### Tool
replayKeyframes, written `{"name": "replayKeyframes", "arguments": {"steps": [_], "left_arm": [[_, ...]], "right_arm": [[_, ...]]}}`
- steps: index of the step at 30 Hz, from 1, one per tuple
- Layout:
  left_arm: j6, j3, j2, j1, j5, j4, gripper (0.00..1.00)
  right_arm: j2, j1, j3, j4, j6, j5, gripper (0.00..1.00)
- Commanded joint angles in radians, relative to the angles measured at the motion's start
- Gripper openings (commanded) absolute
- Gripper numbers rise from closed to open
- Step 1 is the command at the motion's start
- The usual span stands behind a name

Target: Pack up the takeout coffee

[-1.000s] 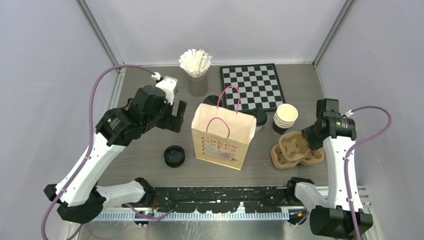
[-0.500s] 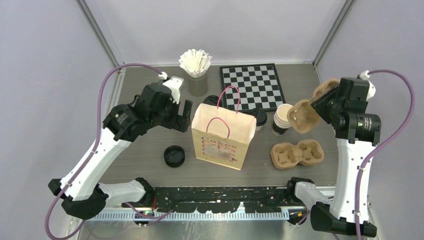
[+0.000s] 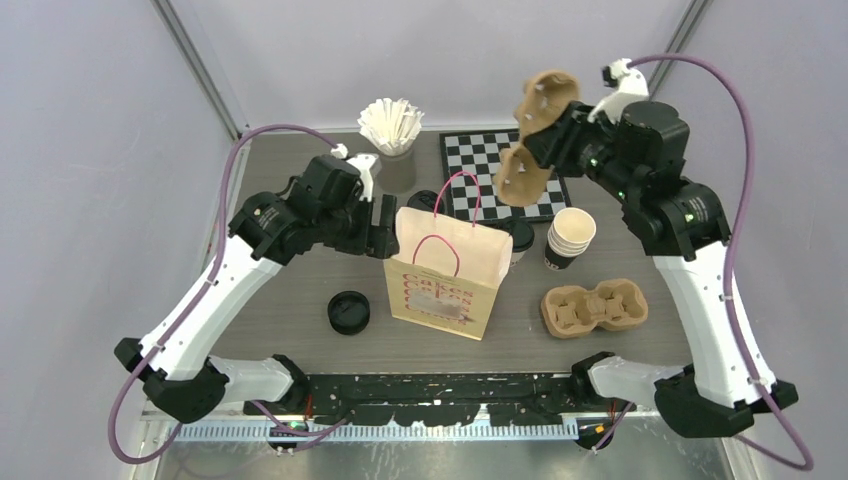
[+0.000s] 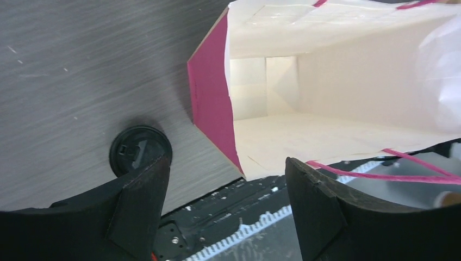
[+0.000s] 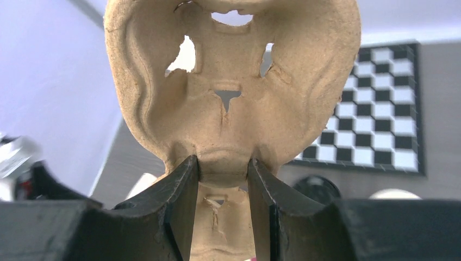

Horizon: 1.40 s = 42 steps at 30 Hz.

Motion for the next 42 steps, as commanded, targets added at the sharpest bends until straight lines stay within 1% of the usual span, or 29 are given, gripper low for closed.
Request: {"name": "replayKeyframes", "arguments": {"steps": [1, 3, 6, 11, 16, 21, 27, 30, 33, 37, 42], "left_arm": [[-0.106, 0.009, -0.026, 0.085, 0.158, 0.051, 0.78], [-0.138, -0.014, -0.042, 0.125, 0.198, 0.085, 0.76], [-0.150, -0.014, -0.052, 0.159, 0.206, 0.087, 0.74], [-0.148, 0.009, -0.046, 0.196, 0.193, 0.062, 0.73], [-0.170, 0.031, -0.024, 0.233, 0.246, 0.069, 0.71], [-0.199, 0.001, -0.022, 0.235, 0.269, 0.097, 0.69], [-0.201, -0.014, -0.029, 0.236, 0.264, 0.112, 0.68], [-0.181, -0.016, -0.032, 0.238, 0.252, 0.121, 0.68], [-0.126, -0.016, -0.036, 0.238, 0.249, 0.145, 0.68], [-0.078, -0.026, -0.034, 0.238, 0.233, 0.163, 0.67], [-0.074, -0.053, -0.014, 0.238, 0.287, 0.201, 0.69]], "right_arm": [[0.030, 0.151, 0.085, 0.233, -0.108, -0.011, 0.42], [0.043, 0.220, 0.101, 0.279, -0.152, 0.000, 0.43], [0.057, 0.290, 0.095, 0.335, -0.189, -0.028, 0.44], [0.077, 0.369, 0.035, 0.395, -0.206, -0.091, 0.44], [0.082, 0.426, -0.066, 0.431, -0.245, -0.128, 0.45], [0.085, 0.459, -0.118, 0.394, -0.245, -0.152, 0.42], [0.050, 0.473, -0.180, 0.305, -0.279, -0.134, 0.43], [0.051, 0.476, -0.182, 0.266, -0.297, -0.160, 0.43], [0.061, 0.484, -0.181, 0.232, -0.314, -0.171, 0.43], [0.075, 0.508, -0.176, 0.203, -0.336, -0.137, 0.44], [0.098, 0.520, -0.142, 0.173, -0.322, -0.100, 0.45]]}}
